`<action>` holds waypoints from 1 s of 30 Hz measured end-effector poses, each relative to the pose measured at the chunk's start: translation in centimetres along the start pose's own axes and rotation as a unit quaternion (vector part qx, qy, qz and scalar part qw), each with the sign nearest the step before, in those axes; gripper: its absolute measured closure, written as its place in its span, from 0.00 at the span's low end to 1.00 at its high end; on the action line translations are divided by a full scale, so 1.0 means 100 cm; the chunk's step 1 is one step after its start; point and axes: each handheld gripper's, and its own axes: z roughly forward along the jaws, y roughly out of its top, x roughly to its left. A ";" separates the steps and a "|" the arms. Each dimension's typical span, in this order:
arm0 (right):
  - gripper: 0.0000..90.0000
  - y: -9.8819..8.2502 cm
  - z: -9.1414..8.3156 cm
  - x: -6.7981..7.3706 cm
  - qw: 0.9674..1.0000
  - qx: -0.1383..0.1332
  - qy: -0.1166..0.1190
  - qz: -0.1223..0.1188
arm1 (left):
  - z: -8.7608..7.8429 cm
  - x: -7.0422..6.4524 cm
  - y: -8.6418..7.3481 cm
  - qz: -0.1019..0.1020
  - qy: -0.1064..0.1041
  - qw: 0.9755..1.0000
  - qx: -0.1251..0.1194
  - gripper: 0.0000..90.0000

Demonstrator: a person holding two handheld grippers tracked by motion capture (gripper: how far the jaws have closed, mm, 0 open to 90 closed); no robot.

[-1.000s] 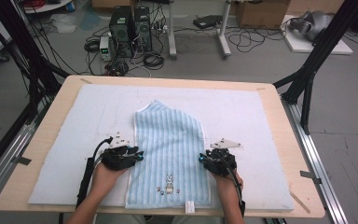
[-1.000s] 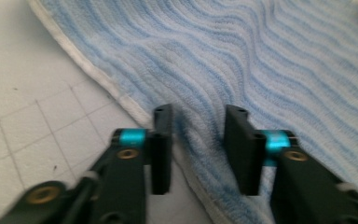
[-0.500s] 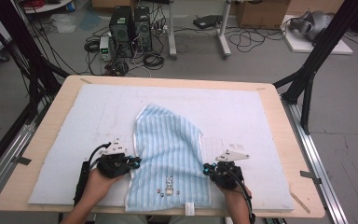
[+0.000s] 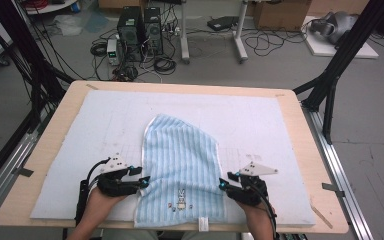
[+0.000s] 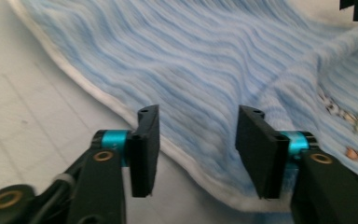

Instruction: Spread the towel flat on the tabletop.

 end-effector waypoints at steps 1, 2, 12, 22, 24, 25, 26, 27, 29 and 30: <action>0.56 0.004 0.001 -0.004 1.000 -0.008 -0.006 0.002 | -0.001 0.002 0.001 -0.001 0.001 1.000 -0.011 0.50; 0.52 0.009 0.003 -0.008 1.000 -0.018 -0.014 0.004 | -0.001 0.004 0.001 -0.002 0.005 1.000 -0.026 0.48; 0.69 0.058 0.048 -0.054 0.996 0.000 -0.086 -0.036 | -0.009 0.029 0.017 -0.045 0.032 0.996 -0.069 0.28; 0.71 0.080 0.093 -0.066 0.996 0.039 -0.067 -0.051 | -0.007 0.046 0.024 -0.052 0.034 0.995 -0.074 0.24; 0.71 0.082 0.101 -0.067 0.995 0.046 -0.062 -0.056 | -0.007 0.048 0.024 -0.049 0.037 0.995 -0.076 0.24; 0.71 0.083 0.106 -0.067 0.995 0.052 -0.058 -0.058 | -0.007 0.048 0.024 -0.048 0.037 0.995 -0.074 0.24; 0.71 0.084 0.109 -0.067 0.995 0.054 -0.054 -0.061 | -0.007 0.048 0.024 -0.046 0.039 0.996 -0.070 0.24; 0.71 0.084 0.113 -0.067 0.995 0.058 -0.049 -0.061 | -0.007 0.048 0.025 -0.044 0.041 0.996 -0.066 0.24; 0.72 0.083 0.119 -0.067 0.995 0.067 -0.033 -0.059 | -0.008 0.050 0.029 -0.034 0.046 0.997 -0.059 0.24; 0.72 0.083 0.119 -0.067 0.996 0.067 -0.031 -0.058 | -0.010 0.052 0.033 -0.034 0.046 0.996 -0.062 0.25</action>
